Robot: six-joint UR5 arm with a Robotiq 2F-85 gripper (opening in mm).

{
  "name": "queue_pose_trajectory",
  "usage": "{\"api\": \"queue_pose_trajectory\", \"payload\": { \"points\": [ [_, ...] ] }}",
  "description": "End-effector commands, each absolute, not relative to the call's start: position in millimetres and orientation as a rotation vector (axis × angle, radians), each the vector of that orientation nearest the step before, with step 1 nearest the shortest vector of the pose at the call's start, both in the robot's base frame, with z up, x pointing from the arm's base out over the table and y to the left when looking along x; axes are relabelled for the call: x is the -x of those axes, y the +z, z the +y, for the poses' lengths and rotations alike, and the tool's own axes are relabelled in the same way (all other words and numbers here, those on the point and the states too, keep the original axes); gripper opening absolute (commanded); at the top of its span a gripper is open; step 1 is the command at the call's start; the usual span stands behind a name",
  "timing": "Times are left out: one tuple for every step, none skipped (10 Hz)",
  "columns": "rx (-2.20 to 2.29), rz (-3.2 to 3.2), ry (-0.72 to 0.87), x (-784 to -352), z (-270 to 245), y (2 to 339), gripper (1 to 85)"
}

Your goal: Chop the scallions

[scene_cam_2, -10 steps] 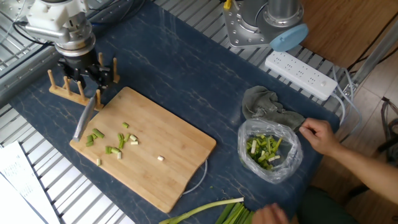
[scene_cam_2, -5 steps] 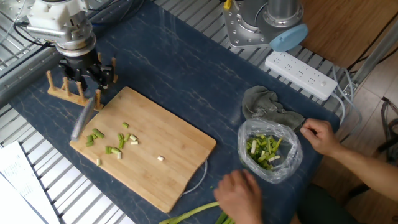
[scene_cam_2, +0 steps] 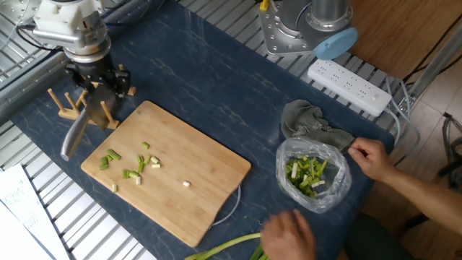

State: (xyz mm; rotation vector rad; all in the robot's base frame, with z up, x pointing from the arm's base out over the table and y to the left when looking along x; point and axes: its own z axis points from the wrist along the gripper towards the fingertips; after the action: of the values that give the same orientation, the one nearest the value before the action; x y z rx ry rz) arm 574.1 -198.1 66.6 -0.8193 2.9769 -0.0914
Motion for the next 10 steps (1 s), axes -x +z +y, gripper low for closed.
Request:
{"api": "queue_pose_trajectory", "payload": {
  "points": [
    [0.851,3.001,-0.163,-564.0,-210.8,84.1,58.7],
    [0.858,3.022,-0.174,-559.1,-210.1,96.3,58.7],
    [0.858,3.047,-0.182,-553.7,-207.8,109.3,58.7],
    [0.831,3.083,-0.157,-545.5,-199.6,121.6,58.7],
    [0.788,3.12,-0.108,-538.5,-186.7,132.1,58.3],
    [0.711,3.159,-0.044,-534.5,-168.8,142.2,57.0],
    [0.635,3.175,-0.001,-537.0,-154.7,148.8,48.3],
    [0.55,3.185,0.028,-541.1,-143.3,152.6,33.7],
    [0.458,3.189,0.022,-547.8,-137.6,155.2,10.3],
    [0.369,3.188,0.034,-554.0,-127.5,159.2,1.7]
  ]
}}
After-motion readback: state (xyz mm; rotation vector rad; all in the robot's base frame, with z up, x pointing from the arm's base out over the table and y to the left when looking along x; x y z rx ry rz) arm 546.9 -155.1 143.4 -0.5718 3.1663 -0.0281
